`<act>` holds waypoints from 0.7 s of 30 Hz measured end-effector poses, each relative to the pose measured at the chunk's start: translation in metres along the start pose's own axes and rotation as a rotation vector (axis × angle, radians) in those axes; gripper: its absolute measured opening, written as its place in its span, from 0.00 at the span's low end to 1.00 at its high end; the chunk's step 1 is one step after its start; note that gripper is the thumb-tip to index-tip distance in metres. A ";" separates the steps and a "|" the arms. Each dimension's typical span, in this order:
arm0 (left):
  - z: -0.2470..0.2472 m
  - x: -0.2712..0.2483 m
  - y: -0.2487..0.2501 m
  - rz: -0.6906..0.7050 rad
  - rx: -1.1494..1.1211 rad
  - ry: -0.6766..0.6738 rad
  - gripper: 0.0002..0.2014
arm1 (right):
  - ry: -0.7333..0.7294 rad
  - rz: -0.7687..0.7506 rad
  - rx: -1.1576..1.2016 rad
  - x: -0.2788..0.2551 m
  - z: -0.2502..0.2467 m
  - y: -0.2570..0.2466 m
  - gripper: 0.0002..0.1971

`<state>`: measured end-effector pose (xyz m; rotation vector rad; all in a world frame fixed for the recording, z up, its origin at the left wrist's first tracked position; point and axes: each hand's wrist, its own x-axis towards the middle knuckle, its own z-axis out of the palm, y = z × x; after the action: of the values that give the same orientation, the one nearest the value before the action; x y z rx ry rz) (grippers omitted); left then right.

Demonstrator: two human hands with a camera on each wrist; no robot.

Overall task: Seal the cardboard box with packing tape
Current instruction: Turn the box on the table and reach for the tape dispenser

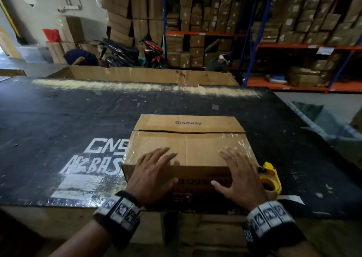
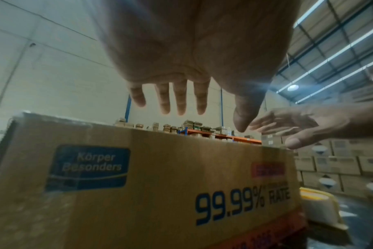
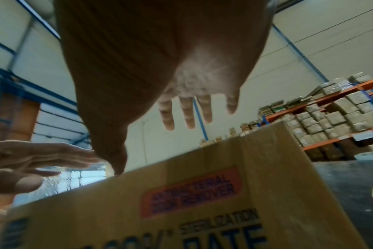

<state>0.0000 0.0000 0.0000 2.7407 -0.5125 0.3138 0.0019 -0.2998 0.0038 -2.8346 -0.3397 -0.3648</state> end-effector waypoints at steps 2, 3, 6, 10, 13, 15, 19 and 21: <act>0.009 0.015 -0.008 -0.073 0.170 -0.092 0.43 | -0.121 0.063 -0.080 0.016 0.007 0.006 0.52; 0.014 0.021 -0.013 -0.106 0.217 -0.130 0.44 | -0.157 0.092 -0.114 0.022 0.012 0.010 0.52; 0.026 0.023 -0.024 -0.113 0.237 -0.148 0.38 | -0.148 0.088 -0.136 0.022 0.027 0.020 0.44; 0.030 0.007 -0.026 -0.111 0.231 -0.113 0.35 | -0.103 0.086 -0.143 0.008 0.031 0.019 0.37; 0.028 -0.007 -0.023 -0.099 0.224 -0.091 0.35 | -0.101 0.068 -0.153 -0.002 0.030 0.017 0.39; 0.022 -0.009 -0.021 -0.117 0.212 -0.118 0.35 | -0.088 0.056 -0.167 -0.005 0.030 0.016 0.39; 0.009 0.014 -0.009 -0.213 0.024 -0.108 0.35 | -0.066 0.077 -0.187 -0.006 0.035 0.014 0.38; 0.006 0.036 -0.005 -0.198 -0.010 -0.082 0.36 | -0.056 0.076 -0.196 -0.007 0.036 0.014 0.37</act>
<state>0.0353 -0.0093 0.0025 2.7748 -0.2591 0.1503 0.0069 -0.3035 -0.0350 -3.0438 -0.2168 -0.3197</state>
